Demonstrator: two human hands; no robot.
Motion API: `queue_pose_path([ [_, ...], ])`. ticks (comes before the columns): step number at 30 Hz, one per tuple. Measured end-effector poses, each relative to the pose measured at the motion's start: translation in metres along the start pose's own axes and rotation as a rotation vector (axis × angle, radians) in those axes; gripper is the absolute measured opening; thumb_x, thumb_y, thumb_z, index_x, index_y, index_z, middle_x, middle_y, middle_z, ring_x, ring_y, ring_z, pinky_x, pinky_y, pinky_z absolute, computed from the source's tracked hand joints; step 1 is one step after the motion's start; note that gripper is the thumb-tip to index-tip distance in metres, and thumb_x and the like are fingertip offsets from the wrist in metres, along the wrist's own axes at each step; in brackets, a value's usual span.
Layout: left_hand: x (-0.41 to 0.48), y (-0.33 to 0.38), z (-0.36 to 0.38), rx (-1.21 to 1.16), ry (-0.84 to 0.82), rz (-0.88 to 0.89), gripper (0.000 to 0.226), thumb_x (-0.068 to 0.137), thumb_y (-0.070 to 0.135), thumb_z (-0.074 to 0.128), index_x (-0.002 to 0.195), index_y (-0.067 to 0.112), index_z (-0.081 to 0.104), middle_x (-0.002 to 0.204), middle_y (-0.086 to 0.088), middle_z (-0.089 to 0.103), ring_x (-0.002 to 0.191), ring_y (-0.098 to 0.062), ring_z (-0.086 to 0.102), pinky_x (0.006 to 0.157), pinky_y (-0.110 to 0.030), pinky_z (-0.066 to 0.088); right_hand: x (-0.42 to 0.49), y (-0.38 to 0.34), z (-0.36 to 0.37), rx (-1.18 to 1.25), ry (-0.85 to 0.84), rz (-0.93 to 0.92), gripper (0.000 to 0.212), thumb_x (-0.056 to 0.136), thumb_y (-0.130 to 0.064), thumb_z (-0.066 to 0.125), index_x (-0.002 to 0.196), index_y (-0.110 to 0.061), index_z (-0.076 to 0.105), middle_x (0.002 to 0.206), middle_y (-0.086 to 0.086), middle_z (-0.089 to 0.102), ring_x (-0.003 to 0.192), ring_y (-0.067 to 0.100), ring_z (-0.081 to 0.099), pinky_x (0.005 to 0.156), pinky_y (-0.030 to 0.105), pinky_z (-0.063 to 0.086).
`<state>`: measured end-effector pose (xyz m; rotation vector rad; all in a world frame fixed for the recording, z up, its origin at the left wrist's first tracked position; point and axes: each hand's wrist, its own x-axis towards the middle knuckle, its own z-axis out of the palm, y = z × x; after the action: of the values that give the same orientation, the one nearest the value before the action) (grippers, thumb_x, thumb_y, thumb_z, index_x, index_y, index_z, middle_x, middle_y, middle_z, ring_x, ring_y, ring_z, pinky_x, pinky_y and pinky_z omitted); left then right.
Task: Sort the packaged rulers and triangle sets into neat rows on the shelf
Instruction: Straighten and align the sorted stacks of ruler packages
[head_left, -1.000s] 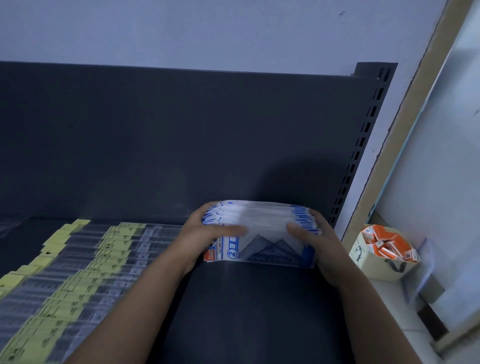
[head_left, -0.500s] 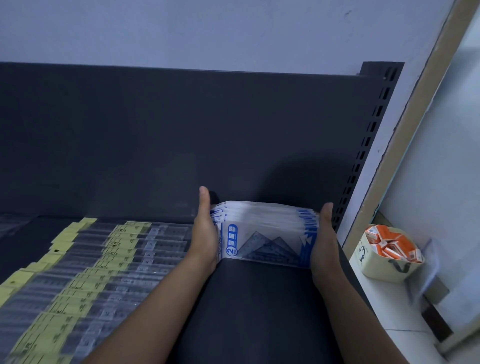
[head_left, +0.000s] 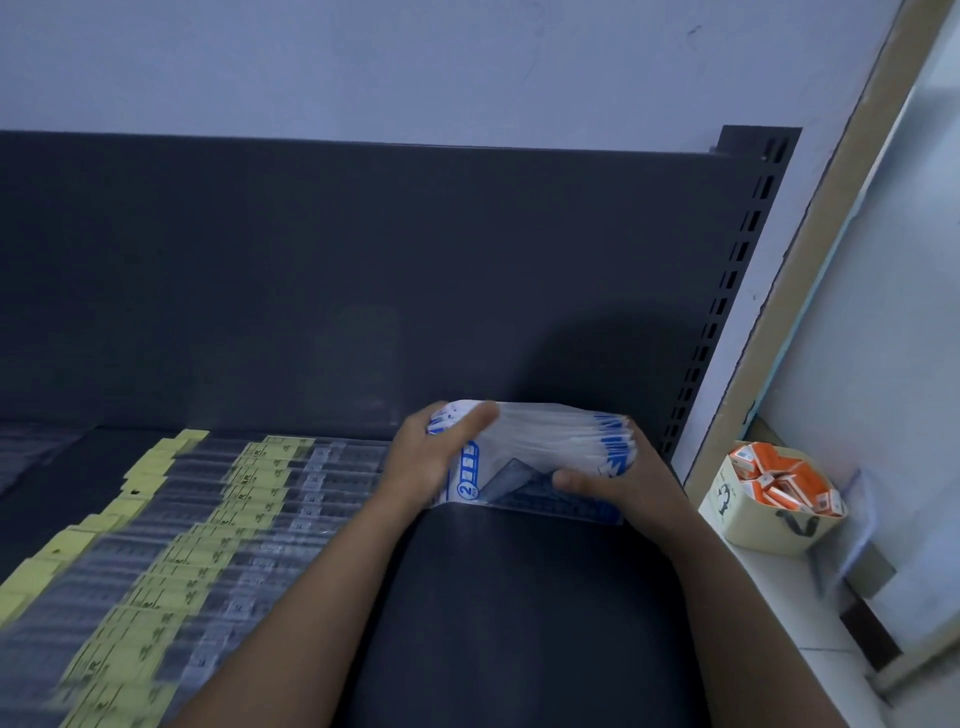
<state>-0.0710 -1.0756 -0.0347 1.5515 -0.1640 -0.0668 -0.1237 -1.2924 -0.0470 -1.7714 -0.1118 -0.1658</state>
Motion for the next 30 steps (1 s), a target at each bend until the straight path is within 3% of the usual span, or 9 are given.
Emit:
queue_pose_path([
  [4,-0.005,0.001,-0.014,0.095,-0.198,0.004,0.048,0.058,0.03,0.092,0.101,0.021,0.071,0.094,-0.002,0.076,0.084,-0.018,0.073,0.069,-0.025,0.057,-0.002,0.002,-0.002,-0.045,0.069,0.023,0.071,0.045,-0.034,0.091,0.108,-0.028,0.058,0.101,-0.011,0.071,0.091,0.003,0.068,0.071,0.013,0.052],
  [9,-0.009,0.004,-0.016,0.154,-0.237,-0.029,0.059,0.059,0.009,0.091,0.112,0.019,0.067,0.1,-0.003,0.075,0.093,-0.022,0.072,0.078,-0.034,0.059,-0.004,0.003,-0.004,-0.013,0.072,0.048,0.075,0.043,-0.024,0.093,0.109,-0.024,0.057,0.1,-0.008,0.072,0.087,0.003,0.069,0.068,0.015,0.055],
  [13,-0.006,0.002,-0.021,0.215,-0.352,-0.042,0.081,0.052,-0.006,0.09,0.121,0.019,0.057,0.107,-0.009,0.072,0.099,-0.028,0.07,0.08,-0.04,0.058,-0.005,0.003,-0.005,-0.099,-0.017,0.028,0.084,0.041,-0.014,0.095,0.113,-0.02,0.052,0.105,-0.01,0.067,0.088,-0.007,0.064,0.067,0.005,0.048],
  [16,-0.004,0.0,-0.024,0.249,-0.38,-0.033,0.089,0.046,-0.007,0.092,0.122,0.021,0.054,0.107,-0.008,0.072,0.099,-0.029,0.069,0.079,-0.045,0.058,-0.003,0.005,-0.005,-0.092,-0.027,0.029,0.081,0.041,-0.009,0.095,0.109,-0.023,0.053,0.102,-0.011,0.067,0.085,-0.008,0.064,0.064,0.004,0.047],
  [21,-0.006,0.001,-0.026,0.379,-0.432,0.032,0.098,0.039,-0.004,0.093,0.121,0.031,0.053,0.107,0.003,0.071,0.096,-0.015,0.07,0.071,-0.027,0.057,-0.006,0.007,-0.005,-0.094,0.028,0.006,0.078,0.038,-0.018,0.097,0.104,-0.026,0.056,0.094,-0.014,0.07,0.081,-0.005,0.066,0.061,0.006,0.048],
  [26,-0.005,-0.001,-0.024,0.384,-0.34,0.081,0.085,0.042,-0.004,0.093,0.114,0.026,0.059,0.083,0.002,0.071,0.066,-0.01,0.068,0.046,-0.019,0.049,-0.01,0.004,-0.004,-0.099,0.077,-0.033,0.074,0.039,-0.025,0.096,0.102,-0.023,0.057,0.094,-0.012,0.07,0.084,-0.001,0.066,0.067,0.011,0.051],
  [30,-0.001,-0.007,-0.021,0.383,-0.315,0.142,0.081,0.039,0.002,0.093,0.109,0.025,0.061,0.084,-0.001,0.07,0.068,-0.012,0.066,0.052,-0.026,0.051,-0.011,-0.001,-0.007,-0.141,0.092,-0.04,0.074,0.036,-0.035,0.093,0.1,-0.029,0.056,0.096,-0.021,0.068,0.085,-0.003,0.065,0.068,0.01,0.051],
])
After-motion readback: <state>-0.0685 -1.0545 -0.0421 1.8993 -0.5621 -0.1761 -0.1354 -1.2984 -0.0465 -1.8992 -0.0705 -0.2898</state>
